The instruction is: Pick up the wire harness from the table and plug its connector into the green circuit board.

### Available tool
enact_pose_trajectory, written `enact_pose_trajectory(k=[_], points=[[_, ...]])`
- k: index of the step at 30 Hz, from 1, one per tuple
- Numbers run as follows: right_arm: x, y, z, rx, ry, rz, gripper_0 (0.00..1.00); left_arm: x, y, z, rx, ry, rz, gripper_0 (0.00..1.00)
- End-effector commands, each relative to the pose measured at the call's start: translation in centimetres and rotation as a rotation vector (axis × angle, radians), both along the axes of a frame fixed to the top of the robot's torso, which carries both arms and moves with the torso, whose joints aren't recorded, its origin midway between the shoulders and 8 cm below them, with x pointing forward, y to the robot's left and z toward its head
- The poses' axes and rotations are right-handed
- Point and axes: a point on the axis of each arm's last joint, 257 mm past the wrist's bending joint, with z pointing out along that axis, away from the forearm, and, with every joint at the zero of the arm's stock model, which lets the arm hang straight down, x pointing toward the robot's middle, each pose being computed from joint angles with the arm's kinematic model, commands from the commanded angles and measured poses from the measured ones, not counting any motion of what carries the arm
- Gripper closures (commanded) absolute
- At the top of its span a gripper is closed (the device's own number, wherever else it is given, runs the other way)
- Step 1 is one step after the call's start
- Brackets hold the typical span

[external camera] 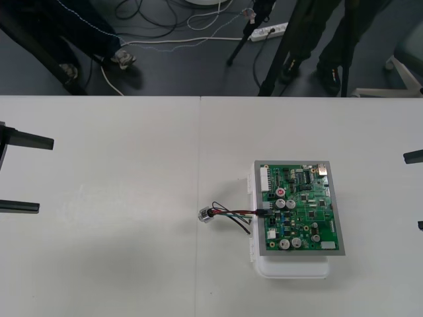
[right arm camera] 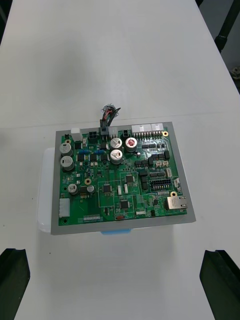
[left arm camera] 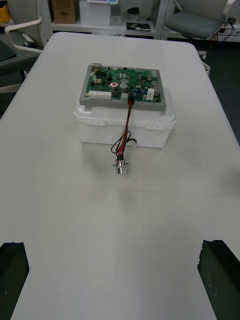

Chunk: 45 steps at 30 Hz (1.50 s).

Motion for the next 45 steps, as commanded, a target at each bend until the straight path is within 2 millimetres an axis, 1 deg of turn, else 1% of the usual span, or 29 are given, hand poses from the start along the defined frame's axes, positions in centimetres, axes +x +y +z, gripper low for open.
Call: enact_pose_trajectory(k=[1,6,22,31,45], points=[[-0.8,0.4,-0.9,-0.041,0.006,0.033,0.0,-1.4,0.2,0.3,0.026,0.069,-0.008,0.0],[-0.9,0.6,-1.4,-0.067,0.006,0.041,0.0,-1.4,0.2,0.3,0.026,0.069,-0.008,0.0],[-1.6,1.6,-1.5,-0.034,0.022,0.07,0.0,-1.4,0.2,0.3,0.026,0.069,-0.008,0.0],[-1.4,1.3,-1.6,-0.03,0.026,0.063,0.0,-1.4,0.2,0.3,0.026,0.069,-0.008,0.0],[-1.6,1.5,-1.7,-0.022,0.039,0.063,0.0,-1.4,0.2,0.3,0.026,0.069,-0.008,0.0]])
